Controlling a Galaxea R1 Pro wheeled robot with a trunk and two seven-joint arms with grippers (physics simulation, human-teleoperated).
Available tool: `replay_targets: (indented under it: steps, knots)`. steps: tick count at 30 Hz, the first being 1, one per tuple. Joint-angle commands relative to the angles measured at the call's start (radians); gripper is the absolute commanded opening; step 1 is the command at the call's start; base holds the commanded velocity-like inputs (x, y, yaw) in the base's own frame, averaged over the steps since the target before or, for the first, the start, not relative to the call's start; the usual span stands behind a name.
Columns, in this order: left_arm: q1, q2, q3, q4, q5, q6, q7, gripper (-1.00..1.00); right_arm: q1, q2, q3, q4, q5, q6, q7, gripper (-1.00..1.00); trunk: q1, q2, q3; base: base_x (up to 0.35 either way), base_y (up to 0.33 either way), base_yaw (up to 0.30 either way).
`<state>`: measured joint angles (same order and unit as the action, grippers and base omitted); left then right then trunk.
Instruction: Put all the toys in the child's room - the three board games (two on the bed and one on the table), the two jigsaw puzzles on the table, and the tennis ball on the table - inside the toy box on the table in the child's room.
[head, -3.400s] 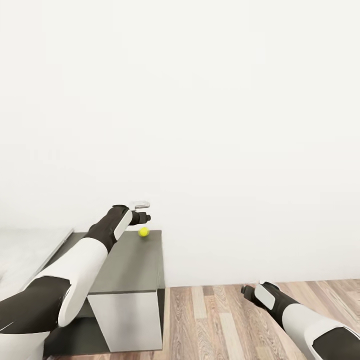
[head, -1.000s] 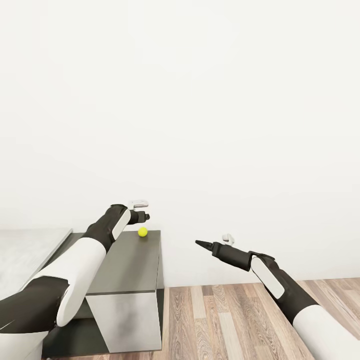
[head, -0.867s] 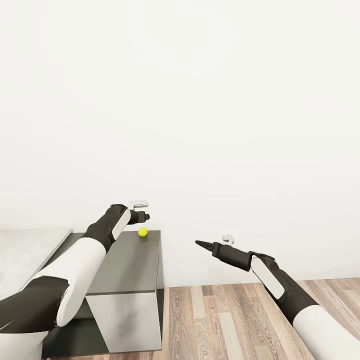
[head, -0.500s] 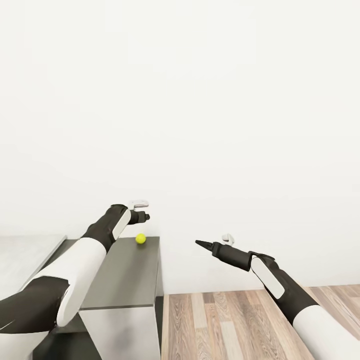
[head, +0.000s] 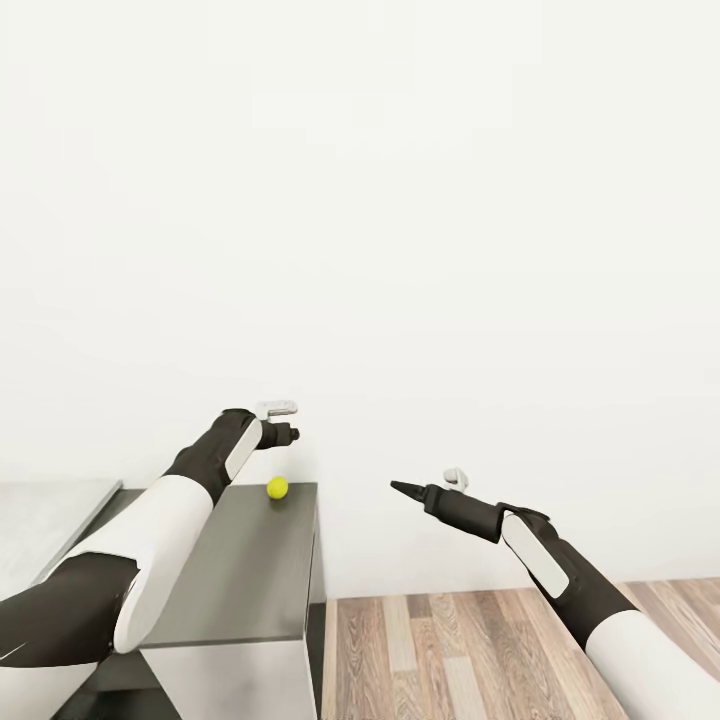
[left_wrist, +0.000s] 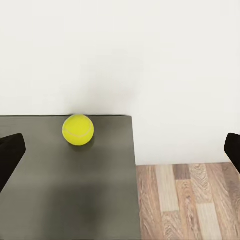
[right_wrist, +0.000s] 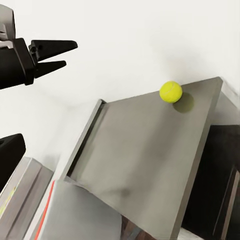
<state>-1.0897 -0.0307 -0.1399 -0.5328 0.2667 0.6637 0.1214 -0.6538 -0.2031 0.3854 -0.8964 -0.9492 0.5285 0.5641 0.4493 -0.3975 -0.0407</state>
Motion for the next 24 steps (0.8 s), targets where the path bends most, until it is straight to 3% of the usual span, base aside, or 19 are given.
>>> replay_targets:
  steps: [1,13,17,24]
  knots:
    - [-0.001,0.0,-0.005,-0.001,0.011,0.004,0.01,1.0,-0.001,-0.001,0.002,0.0,-0.007,0.005,-0.001,1.0,0.001,-0.003,-0.004,0.007,0.0,0.0]
    - [-0.001,0.001,-0.004,0.007,0.013,0.007,0.024,1.0,-0.001,0.001,0.004,0.001,-0.007,0.005,0.0,1.0,0.001,-0.003,-0.015,0.051,0.01,0.0]
    - [0.001,0.0,-0.003,0.033,0.014,0.001,0.073,1.0,-0.001,0.001,0.004,0.001,-0.006,0.005,-0.001,1.0,0.001,-0.003,-0.016,0.004,0.001,0.0]
    - [0.017,-0.001,0.003,0.097,0.02,-0.11,0.136,1.0,-0.001,0.001,0.005,0.001,-0.005,0.005,-0.001,1.0,0.001,-0.003,-0.016,0.0,0.0,0.0]
